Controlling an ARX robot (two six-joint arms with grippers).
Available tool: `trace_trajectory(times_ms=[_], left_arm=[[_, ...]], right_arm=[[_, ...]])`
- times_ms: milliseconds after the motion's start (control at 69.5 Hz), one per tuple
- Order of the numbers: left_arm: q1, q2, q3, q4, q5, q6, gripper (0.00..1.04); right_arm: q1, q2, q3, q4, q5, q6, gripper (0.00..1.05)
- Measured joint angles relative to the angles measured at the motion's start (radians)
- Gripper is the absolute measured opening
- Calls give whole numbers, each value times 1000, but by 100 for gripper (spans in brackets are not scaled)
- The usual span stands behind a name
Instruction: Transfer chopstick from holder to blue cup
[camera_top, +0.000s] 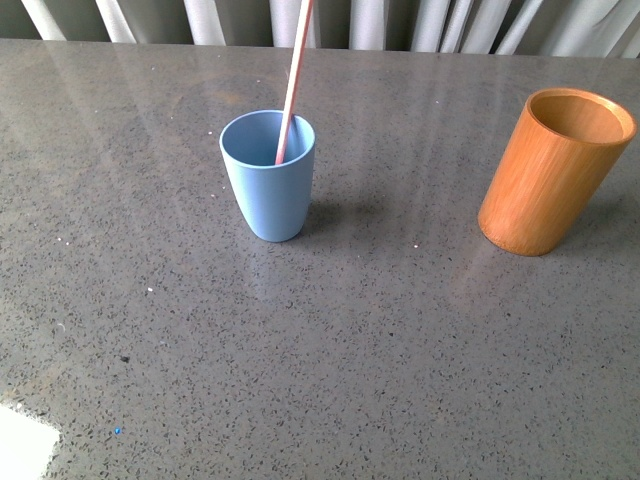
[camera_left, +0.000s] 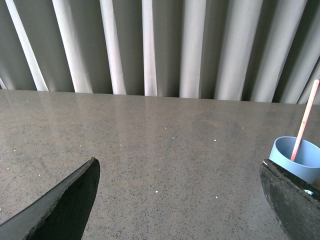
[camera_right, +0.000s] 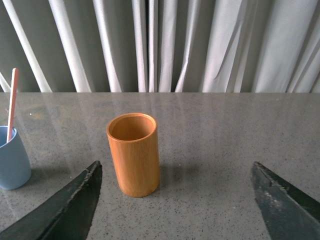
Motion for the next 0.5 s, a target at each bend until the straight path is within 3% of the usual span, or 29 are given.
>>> trace_trajectory(times_ms=[504], left_arm=[[0, 0, 0, 0, 0, 0, 96]], right_arm=[[0, 0, 0, 0, 0, 0, 96]])
